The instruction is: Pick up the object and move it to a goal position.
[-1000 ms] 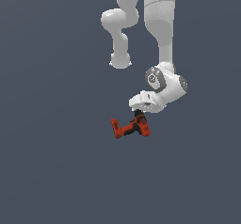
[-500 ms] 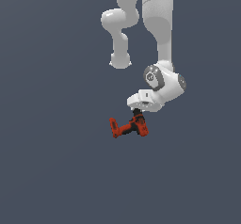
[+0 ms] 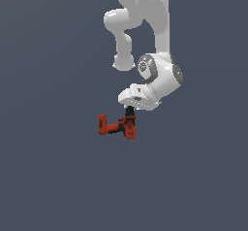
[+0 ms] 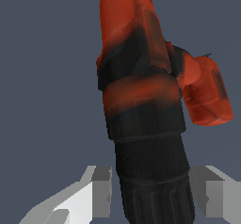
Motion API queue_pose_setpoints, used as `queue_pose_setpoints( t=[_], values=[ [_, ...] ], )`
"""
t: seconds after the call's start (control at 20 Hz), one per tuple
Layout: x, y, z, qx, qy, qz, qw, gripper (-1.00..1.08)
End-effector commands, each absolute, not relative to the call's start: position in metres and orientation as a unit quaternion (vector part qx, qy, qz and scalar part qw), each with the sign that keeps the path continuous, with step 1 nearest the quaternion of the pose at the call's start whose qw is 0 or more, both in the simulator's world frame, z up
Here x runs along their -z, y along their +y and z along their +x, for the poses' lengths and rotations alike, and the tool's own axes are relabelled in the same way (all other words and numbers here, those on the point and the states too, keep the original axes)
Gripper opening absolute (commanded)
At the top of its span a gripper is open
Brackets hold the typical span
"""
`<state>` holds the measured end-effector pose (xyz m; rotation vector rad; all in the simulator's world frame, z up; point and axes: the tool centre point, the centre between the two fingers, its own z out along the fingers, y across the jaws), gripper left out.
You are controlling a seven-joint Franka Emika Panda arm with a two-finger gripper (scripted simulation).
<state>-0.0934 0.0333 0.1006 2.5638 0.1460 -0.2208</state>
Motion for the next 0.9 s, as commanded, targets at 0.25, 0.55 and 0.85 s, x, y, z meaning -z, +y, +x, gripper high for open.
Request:
queue_pose_setpoints(
  t=[0.25,0.55,0.85],
  values=[
    [-0.152,-0.014,-0.083,0.08,0.052,0.956,0.279,-1.0],
    [-0.169,-0.03,-0.078,0.08,0.052,0.955,0.279,-1.0],
    [-0.169,-0.029,-0.078,0.083,0.052,0.955,0.279,-1.0]
  ],
)
